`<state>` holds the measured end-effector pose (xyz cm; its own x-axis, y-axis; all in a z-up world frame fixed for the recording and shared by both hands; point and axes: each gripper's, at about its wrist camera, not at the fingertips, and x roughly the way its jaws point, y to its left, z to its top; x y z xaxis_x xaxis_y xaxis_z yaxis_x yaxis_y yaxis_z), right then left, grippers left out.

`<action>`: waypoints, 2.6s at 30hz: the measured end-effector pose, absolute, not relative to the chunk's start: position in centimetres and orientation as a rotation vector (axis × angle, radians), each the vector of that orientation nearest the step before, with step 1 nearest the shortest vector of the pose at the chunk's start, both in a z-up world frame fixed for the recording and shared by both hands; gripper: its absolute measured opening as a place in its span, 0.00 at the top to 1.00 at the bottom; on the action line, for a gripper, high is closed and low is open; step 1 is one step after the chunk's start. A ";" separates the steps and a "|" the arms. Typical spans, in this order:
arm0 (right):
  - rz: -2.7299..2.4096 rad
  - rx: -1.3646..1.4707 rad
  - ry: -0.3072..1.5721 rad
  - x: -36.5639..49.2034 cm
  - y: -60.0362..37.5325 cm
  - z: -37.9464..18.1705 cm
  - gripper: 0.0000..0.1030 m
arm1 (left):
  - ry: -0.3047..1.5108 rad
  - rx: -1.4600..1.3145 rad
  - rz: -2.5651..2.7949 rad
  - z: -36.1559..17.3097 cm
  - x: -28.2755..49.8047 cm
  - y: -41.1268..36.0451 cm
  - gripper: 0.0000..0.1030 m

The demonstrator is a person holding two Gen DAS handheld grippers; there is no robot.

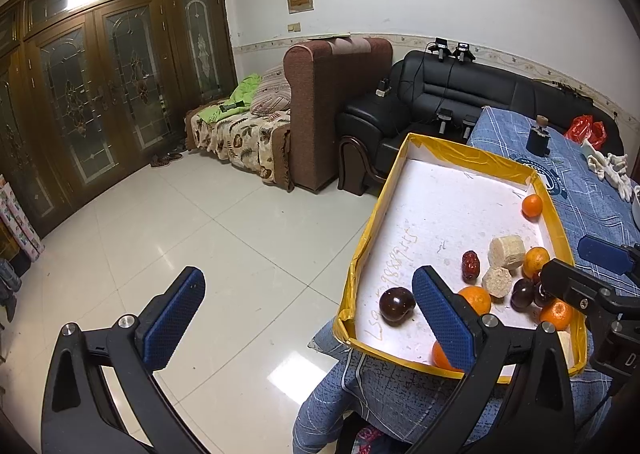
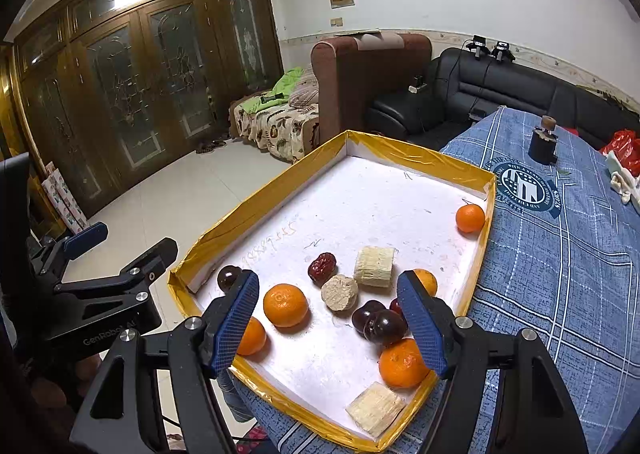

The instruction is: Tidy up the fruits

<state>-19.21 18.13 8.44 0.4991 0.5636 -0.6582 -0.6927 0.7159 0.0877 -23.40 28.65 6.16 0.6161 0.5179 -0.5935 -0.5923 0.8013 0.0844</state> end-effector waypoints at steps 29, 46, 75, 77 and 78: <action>0.768 -0.181 0.703 -19.3 16.8 8.8 0.29 | 0.635 -0.095 0.640 6.9 -23.8 27.4 0.00; 0.770 -0.187 0.709 -19.1 17.0 8.6 0.29 | 0.637 -0.094 0.640 6.8 -23.8 27.5 0.00; 0.771 -0.178 0.720 -19.1 17.1 8.5 0.29 | 0.650 -0.099 0.639 6.3 -23.5 27.7 0.00; 0.771 -0.177 0.719 -19.1 17.0 8.5 0.29 | 0.651 -0.100 0.640 6.3 -23.5 27.8 0.00; 0.771 -0.177 0.720 -19.1 17.1 8.5 0.29 | 0.652 -0.101 0.640 6.3 -23.5 27.8 0.00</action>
<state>-19.05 17.07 8.48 0.4946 0.5744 -0.6523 -0.6899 0.7159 0.1073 -23.53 27.80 6.30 0.6116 0.5227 -0.5939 -0.5843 0.8045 0.1064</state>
